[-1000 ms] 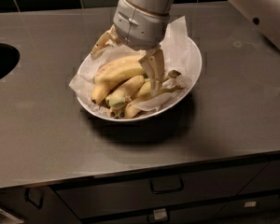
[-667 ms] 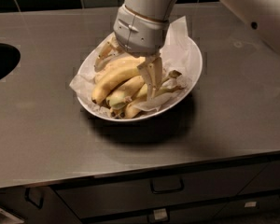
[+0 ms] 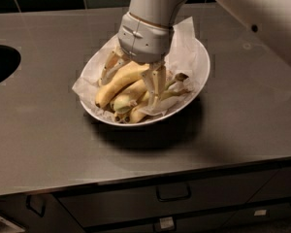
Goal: Pick banana from white bowl
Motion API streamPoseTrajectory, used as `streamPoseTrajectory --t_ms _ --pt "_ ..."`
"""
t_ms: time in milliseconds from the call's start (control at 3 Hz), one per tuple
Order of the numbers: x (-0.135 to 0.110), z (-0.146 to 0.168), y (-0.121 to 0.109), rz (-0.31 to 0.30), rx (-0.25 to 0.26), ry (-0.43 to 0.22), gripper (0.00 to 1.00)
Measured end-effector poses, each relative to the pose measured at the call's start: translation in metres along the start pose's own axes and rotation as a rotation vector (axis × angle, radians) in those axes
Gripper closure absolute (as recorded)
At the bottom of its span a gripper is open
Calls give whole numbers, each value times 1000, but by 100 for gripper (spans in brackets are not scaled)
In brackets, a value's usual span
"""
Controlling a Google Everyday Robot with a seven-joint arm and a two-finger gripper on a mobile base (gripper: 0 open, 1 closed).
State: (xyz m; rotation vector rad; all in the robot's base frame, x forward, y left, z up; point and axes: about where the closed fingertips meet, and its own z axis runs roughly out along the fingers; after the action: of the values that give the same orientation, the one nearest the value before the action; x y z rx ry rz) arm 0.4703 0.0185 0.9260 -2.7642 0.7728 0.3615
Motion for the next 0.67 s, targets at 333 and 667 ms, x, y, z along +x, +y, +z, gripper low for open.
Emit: streamPoseTrajectory --t_ms 333,667 --pt "3 4 -8 4 -20 -18 42" --pt "6 7 -20 3 -26 -30 46"
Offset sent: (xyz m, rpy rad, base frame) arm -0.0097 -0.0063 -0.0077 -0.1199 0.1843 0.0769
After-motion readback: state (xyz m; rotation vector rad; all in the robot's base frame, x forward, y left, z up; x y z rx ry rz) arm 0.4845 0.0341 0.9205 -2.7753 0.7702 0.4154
